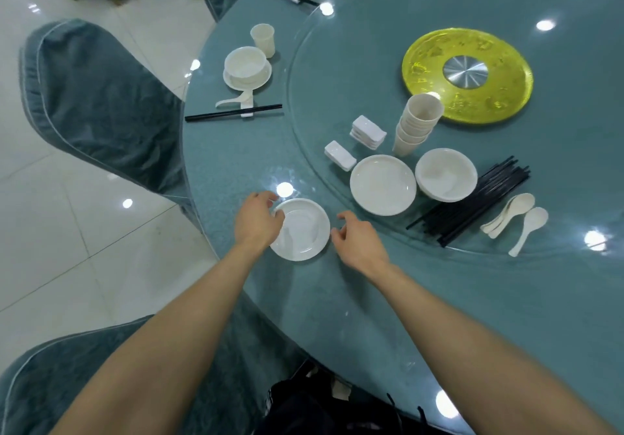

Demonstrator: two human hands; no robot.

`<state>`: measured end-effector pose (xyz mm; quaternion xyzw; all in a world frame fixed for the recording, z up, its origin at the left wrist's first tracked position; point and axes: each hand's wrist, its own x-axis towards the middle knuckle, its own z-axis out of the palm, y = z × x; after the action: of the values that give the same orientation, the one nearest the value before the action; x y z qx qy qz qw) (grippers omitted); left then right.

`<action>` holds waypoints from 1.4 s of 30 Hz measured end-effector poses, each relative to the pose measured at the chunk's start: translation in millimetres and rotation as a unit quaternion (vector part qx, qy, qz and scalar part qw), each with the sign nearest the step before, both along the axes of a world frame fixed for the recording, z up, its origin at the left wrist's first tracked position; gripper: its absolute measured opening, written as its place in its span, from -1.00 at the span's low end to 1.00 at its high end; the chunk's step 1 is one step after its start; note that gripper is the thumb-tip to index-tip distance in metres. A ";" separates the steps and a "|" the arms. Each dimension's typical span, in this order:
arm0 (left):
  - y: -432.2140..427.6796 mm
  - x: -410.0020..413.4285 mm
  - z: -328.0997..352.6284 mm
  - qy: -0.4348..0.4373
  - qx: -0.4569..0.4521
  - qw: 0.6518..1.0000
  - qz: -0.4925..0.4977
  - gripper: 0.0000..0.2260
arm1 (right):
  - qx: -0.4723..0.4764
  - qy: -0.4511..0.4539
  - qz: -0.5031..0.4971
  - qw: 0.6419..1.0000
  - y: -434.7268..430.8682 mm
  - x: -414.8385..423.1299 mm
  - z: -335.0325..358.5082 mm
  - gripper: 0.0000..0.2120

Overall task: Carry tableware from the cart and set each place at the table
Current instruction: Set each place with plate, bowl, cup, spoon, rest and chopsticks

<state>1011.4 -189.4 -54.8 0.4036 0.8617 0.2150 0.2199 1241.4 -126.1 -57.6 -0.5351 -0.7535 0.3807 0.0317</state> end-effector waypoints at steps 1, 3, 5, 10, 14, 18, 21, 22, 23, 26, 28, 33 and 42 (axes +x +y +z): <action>8.6 4.3 3.9 0.004 0.012 1.000 -0.010 -0.70 | 0.012 0.009 -0.007 1.000 3.1 5.2 4.6 -0.59; 28.9 18.5 14.0 0.003 0.032 0.999 -0.028 -0.74 | 0.039 0.025 -0.029 0.998 9.6 19.1 15.7 -0.67; 48.2 33.5 22.0 -0.012 0.048 0.998 -0.040 -0.76 | 0.069 0.039 -0.052 0.996 16.7 31.1 25.5 -0.73; 106.0 100.0 41.5 -0.037 0.082 0.990 -0.108 -0.79 | 0.129 0.048 -0.133 0.982 43.0 88.8 50.7 -0.81; 134.4 142.7 53.4 -0.031 0.087 0.986 -0.139 -0.81 | 0.139 0.041 -0.212 0.967 59.4 126.8 56.9 -0.80; 153.8 170.9 58.3 -0.023 0.072 0.986 -0.151 -0.79 | 0.145 0.033 -0.275 0.950 76.2 153.4 60.8 -0.80; 164.3 185.2 58.1 -0.022 0.071 0.985 -0.153 -0.75 | 0.148 0.026 -0.307 0.940 93.6 167.1 58.0 -0.80; 167.7 188.6 57.3 -0.024 0.072 0.986 -0.150 -0.74 | 0.142 0.023 -0.312 0.939 98.7 170.3 57.0 -0.80; 170.0 191.0 56.6 -0.024 0.073 0.986 -0.148 -0.73 | 0.137 0.020 -0.313 0.940 102.7 172.3 55.8 -0.80; 182.2 200.0 53.9 -0.013 0.066 0.987 -0.144 -0.69 | 0.120 -0.003 -0.308 0.944 117.5 176.3 51.7 -0.75; 187.6 204.1 51.5 -0.016 0.060 0.988 -0.144 -0.67 | 0.108 -0.020 -0.305 0.946 124.2 175.0 51.5 -0.65; 194.8 212.8 47.7 -0.029 0.032 0.988 -0.150 -0.70 | 0.078 -0.047 -0.279 0.956 137.8 173.6 47.9 -0.62; 190.8 217.6 48.9 0.012 0.058 0.982 -0.178 -0.87 | 0.113 -0.069 -0.243 0.961 141.0 171.6 46.6 -0.79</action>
<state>1228.9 1.4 -5.8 0.5649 0.7649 0.2173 0.2205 1413.0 15.0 -11.1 -0.7197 -0.6395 0.2363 0.1310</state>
